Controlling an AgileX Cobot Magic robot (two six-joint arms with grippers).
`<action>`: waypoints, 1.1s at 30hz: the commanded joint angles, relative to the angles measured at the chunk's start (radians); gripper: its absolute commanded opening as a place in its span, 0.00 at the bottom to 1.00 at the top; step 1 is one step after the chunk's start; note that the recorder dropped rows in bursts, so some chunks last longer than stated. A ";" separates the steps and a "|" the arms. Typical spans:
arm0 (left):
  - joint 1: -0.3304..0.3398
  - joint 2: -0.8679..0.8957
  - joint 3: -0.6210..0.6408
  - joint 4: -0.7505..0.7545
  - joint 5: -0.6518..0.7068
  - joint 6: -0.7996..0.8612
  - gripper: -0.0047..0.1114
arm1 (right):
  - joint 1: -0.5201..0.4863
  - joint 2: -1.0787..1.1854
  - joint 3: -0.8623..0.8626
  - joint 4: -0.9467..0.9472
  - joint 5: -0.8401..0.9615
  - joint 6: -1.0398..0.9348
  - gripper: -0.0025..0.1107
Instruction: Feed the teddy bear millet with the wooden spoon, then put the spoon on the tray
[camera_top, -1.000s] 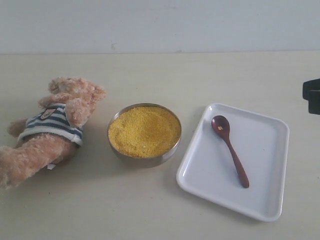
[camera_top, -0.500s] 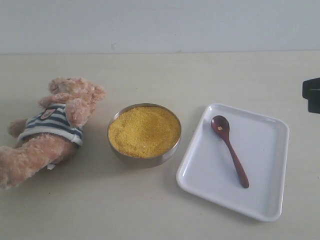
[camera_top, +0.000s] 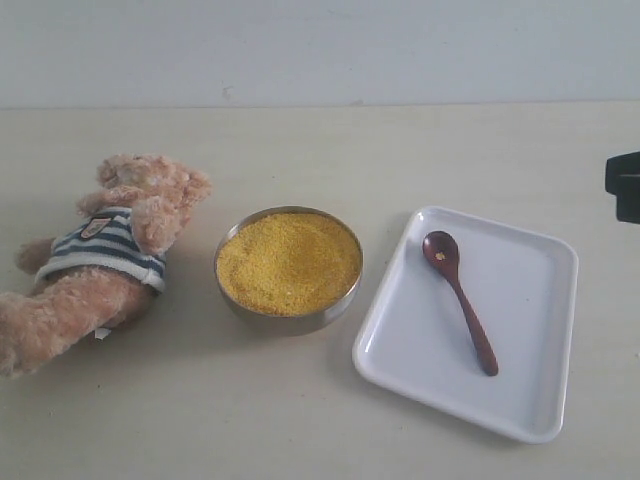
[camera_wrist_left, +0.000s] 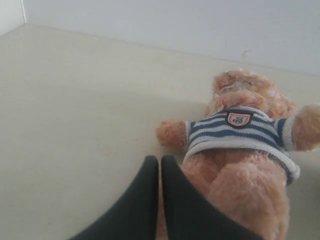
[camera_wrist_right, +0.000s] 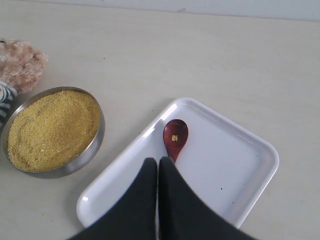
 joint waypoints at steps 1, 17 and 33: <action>0.002 -0.003 0.003 0.003 -0.019 -0.010 0.07 | -0.002 -0.006 0.003 -0.003 -0.008 -0.001 0.02; 0.002 -0.003 0.003 0.003 -0.019 -0.010 0.07 | -0.041 -0.170 0.011 -0.093 0.065 -0.058 0.02; 0.002 -0.003 0.003 0.003 -0.019 -0.010 0.07 | -0.191 -0.760 0.465 -0.087 -0.103 0.039 0.02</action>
